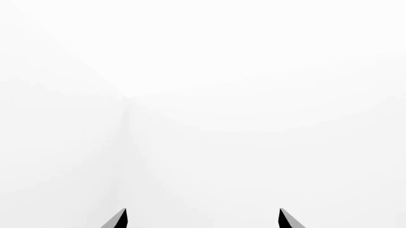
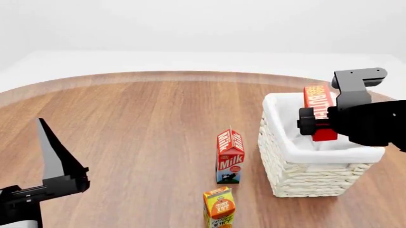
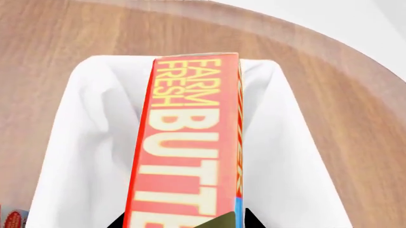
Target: Pick up the cream cheese box and the butter, and put them in the basket.
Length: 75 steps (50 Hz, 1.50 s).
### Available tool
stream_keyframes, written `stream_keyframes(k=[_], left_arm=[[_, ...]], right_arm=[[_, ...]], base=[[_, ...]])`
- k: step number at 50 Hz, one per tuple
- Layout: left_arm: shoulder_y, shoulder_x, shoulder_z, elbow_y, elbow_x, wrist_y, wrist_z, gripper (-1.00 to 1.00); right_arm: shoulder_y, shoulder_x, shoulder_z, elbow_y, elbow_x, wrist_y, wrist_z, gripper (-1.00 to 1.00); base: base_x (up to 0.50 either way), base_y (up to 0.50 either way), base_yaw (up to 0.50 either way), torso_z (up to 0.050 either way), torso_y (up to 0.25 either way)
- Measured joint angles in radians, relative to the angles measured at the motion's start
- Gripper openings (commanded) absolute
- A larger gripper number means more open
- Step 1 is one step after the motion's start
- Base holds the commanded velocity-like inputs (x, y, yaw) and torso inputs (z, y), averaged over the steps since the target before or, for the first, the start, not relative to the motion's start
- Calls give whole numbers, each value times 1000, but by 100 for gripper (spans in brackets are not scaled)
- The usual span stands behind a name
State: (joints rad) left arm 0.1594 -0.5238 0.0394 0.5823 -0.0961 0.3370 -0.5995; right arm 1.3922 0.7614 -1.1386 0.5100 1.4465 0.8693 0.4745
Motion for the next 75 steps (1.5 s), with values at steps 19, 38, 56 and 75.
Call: stream_keyframes(k=[19, 38, 56, 75], left_arm=[[-2, 1, 4, -5, 2, 2, 0, 100], [0, -2, 4, -2, 0, 2, -1, 100], [3, -4, 1, 3, 0, 0, -4, 100], [2, -3, 7, 7, 8, -1, -4, 100]], right_arm=[[-11, -7, -12, 15, -32, -11, -19, 100], [14, -6, -1, 7, -88, -2, -29, 100], [3, 137, 54, -286, 18, 39, 101, 100], [-80, 436, 154, -840, 235, -37, 279, 100]], base=[[0, 0, 0, 1, 1], [0, 0, 0, 0, 0], [0, 0, 0, 0, 1], [0, 0, 0, 0, 0]])
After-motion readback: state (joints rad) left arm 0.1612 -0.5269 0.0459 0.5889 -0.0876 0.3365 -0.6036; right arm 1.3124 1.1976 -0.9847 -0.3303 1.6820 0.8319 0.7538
